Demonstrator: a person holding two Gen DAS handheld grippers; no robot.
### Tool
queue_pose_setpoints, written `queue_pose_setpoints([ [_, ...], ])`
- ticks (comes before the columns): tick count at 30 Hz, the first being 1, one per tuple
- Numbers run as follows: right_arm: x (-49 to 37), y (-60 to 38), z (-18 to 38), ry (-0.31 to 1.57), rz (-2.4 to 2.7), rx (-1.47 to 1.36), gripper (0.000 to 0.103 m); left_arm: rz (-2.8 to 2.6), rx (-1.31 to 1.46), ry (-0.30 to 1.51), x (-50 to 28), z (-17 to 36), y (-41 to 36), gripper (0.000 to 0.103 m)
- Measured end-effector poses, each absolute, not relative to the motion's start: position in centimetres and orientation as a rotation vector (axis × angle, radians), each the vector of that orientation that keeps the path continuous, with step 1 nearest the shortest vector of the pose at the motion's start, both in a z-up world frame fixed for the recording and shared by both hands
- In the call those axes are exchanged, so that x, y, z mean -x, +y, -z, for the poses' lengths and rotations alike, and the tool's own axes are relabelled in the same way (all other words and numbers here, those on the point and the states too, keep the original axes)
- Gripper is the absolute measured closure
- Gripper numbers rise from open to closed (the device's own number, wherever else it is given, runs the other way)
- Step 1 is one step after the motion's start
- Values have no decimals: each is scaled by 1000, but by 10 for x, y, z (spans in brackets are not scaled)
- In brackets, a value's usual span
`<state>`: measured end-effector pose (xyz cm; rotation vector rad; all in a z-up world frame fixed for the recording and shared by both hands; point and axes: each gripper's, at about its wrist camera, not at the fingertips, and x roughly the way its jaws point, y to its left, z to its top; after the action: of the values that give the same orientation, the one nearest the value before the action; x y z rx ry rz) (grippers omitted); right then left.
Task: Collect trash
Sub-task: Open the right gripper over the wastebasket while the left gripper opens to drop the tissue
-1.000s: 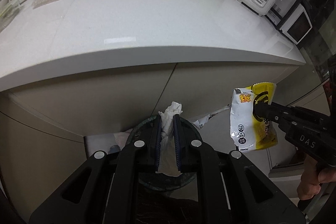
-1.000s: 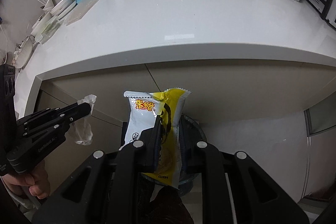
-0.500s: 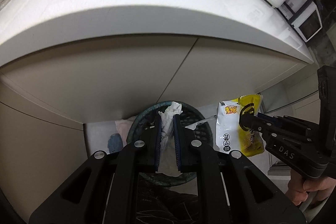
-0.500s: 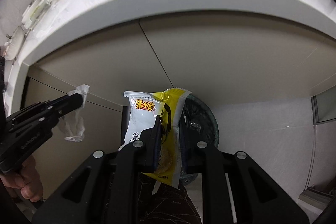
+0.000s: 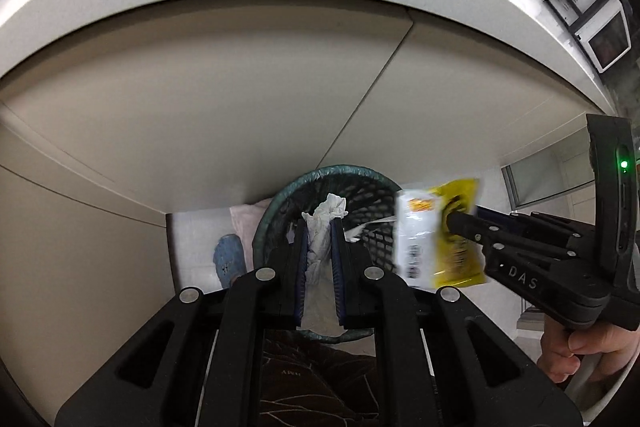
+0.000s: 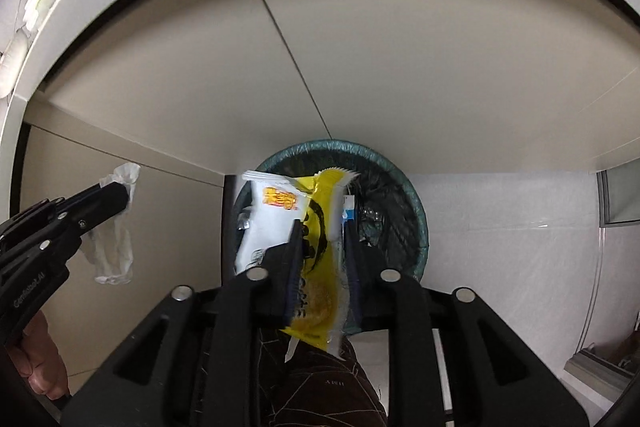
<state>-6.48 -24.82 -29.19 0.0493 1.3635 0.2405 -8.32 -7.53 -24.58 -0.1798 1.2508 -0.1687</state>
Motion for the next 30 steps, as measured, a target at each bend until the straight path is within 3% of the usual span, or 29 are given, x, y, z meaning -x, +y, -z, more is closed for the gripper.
queue_pose_setpoints([
  [6,67,-246,290,1348,-245,-60,58,169,184,1260,84,250,-75,93],
  [12,72,-261,275,1273,-197,-85,20,181,174,1277,84,259,-83,93],
  [15,77,-274,269,1238,-192,-117,8,196,165,1287,82,263,-93,93],
  [30,87,-319,253,1231,-119,-119,8,281,137,1316,77,288,-137,93],
])
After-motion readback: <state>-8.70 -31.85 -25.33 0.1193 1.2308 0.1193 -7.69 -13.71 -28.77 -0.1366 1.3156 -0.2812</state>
